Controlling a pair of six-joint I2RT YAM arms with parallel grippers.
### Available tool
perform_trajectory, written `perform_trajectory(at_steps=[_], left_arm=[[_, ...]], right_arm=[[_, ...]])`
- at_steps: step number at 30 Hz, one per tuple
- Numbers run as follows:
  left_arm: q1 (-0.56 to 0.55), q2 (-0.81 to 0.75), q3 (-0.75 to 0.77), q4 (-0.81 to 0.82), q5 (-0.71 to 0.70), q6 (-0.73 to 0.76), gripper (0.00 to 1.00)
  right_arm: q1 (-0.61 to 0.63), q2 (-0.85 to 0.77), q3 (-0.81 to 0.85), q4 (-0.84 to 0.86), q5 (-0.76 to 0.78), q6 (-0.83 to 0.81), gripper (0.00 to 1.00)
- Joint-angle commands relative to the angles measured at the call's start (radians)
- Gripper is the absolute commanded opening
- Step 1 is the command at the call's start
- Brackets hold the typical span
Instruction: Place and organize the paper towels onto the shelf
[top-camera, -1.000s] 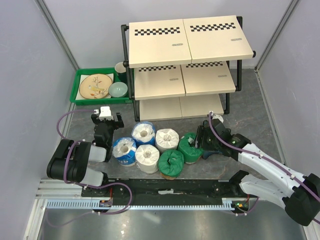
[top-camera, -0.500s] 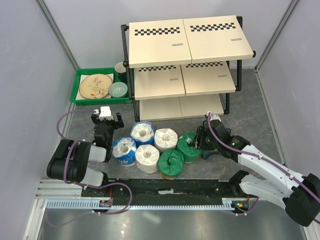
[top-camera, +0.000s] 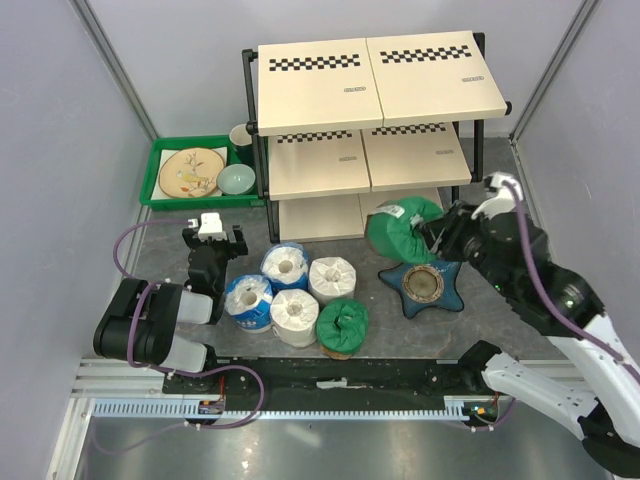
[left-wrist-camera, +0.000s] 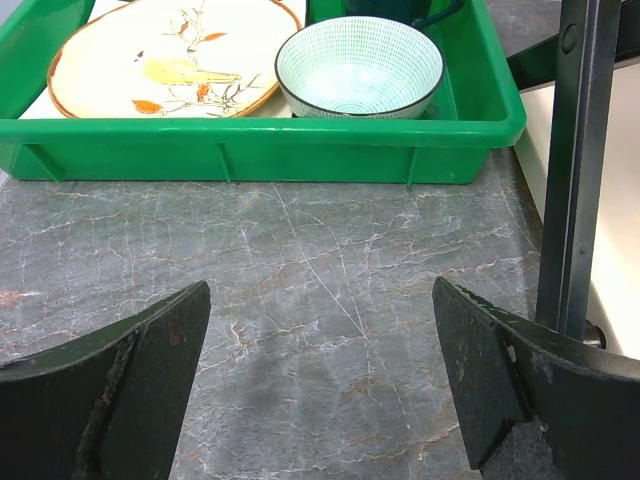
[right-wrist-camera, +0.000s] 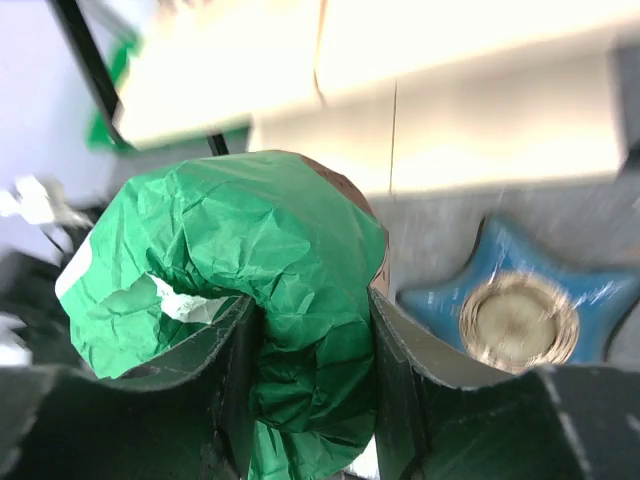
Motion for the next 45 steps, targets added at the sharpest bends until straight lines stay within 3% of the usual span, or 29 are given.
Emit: perform_trajectory(at_steps=[1,5,11,21,35,45], left_arm=[[0.002,0.003,0.015,0.046,-0.004,0.012,0.99],[0.002,0.003,0.015,0.046,-0.004,0.012,0.99],[0.002,0.003,0.015,0.046,-0.004,0.012,0.99],[0.002,0.004,0.015,0.046,-0.004,0.012,0.99],[0.002,0.003,0.015,0.046,-0.004,0.011,0.99],[0.002,0.004,0.015,0.046,-0.004,0.012,1.00]], right_arm=[[0.004,0.040,0.200,-0.018,0.141,-0.061,0.33],[0.004,0.132,0.457,-0.010,0.191,-0.124,0.33],[0.004,0.248,0.683,0.032,0.303,-0.194,0.32],[0.004,0.437,0.857,0.115,0.471,-0.346,0.33],[0.002,0.611,1.012,0.289,0.496,-0.440,0.32],[-0.015,0.742,1.162,0.281,0.514,-0.501,0.34]])
